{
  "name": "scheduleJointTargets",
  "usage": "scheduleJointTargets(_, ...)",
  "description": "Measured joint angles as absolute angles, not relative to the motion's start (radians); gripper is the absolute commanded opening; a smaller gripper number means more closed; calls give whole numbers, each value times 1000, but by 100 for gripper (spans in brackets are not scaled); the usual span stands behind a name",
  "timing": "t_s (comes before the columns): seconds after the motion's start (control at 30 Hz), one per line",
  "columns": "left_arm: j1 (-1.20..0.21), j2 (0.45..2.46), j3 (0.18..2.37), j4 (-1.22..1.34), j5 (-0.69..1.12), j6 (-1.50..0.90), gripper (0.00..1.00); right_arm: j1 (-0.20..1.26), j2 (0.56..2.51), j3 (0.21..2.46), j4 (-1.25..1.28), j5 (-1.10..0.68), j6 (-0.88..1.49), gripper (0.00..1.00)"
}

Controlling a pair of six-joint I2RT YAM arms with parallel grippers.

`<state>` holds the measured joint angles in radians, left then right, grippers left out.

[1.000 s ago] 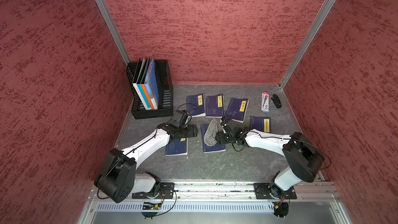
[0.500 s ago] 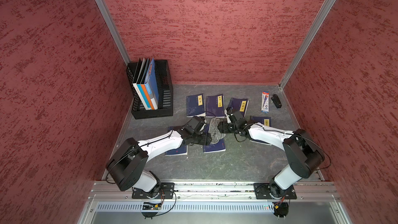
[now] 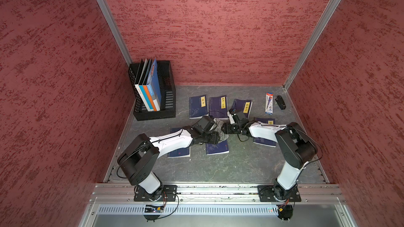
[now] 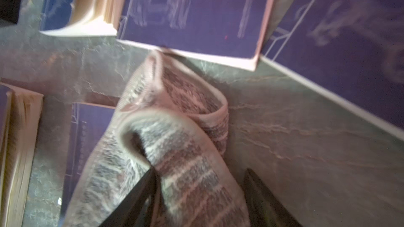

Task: Wipe the cover of the book
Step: Wipe the dirt from the cover of the book.

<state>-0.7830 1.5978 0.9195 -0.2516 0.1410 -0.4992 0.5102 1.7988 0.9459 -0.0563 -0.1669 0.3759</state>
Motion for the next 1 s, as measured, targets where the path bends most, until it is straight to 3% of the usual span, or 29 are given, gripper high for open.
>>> scheduleJointTargets(0.13, -783, 1612, 918, -230, 140, -518, 42, 505, 1820, 948, -21, -212, 363, 45)
scheduleJointTargets(0.4, -769, 1669, 918, -201, 142, -556, 33, 502, 1801, 918, 24, -265, 339, 9)
scheduleJointTargets(0.67, -719, 1731, 912, -160, 167, -591, 24, 502, 1681, 855, 34, -278, 341, 8)
scheduleJointTargets(1.0, -677, 1761, 913, -85, 216, -602, 24, 515, 1521, 794, 51, -304, 367, 8)
